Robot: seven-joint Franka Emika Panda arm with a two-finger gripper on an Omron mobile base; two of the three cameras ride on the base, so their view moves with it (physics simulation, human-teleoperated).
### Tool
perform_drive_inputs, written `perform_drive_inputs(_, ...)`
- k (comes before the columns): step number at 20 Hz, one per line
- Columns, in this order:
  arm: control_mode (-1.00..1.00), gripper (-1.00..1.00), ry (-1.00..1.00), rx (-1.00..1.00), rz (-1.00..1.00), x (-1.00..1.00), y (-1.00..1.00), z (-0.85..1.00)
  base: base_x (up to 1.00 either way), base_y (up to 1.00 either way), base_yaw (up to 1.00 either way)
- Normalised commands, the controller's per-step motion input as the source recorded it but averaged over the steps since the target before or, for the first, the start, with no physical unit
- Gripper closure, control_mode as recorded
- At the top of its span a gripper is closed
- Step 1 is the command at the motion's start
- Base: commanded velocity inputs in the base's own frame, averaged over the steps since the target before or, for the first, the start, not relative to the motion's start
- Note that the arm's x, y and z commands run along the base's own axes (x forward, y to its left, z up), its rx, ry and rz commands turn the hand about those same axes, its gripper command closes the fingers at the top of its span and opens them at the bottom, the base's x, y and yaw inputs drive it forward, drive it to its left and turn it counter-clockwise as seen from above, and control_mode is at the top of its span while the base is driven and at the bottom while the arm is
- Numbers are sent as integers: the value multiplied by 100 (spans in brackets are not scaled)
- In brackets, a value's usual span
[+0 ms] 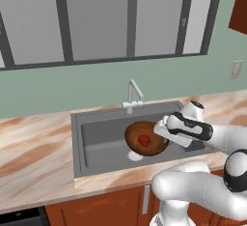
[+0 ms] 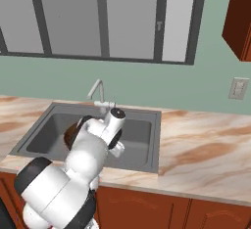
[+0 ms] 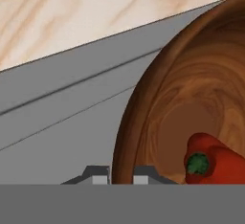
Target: Pick the bell pepper from the cabinet and place it in the bowl. Then pick the bowl and place it in the sink. Then turn on the sink facuet.
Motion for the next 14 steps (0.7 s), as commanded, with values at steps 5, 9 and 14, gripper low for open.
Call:
perform_drive_inputs(5,-100,100,3,0,23,81,-2,-37,0,0,0)
perform_drive_inputs(9,-100,100,0,-1,16,65,-2,-31,0,0,0)
perform_drive_inputs(14,-100,100,0,-1,19,60,0,-52,0,0,0)
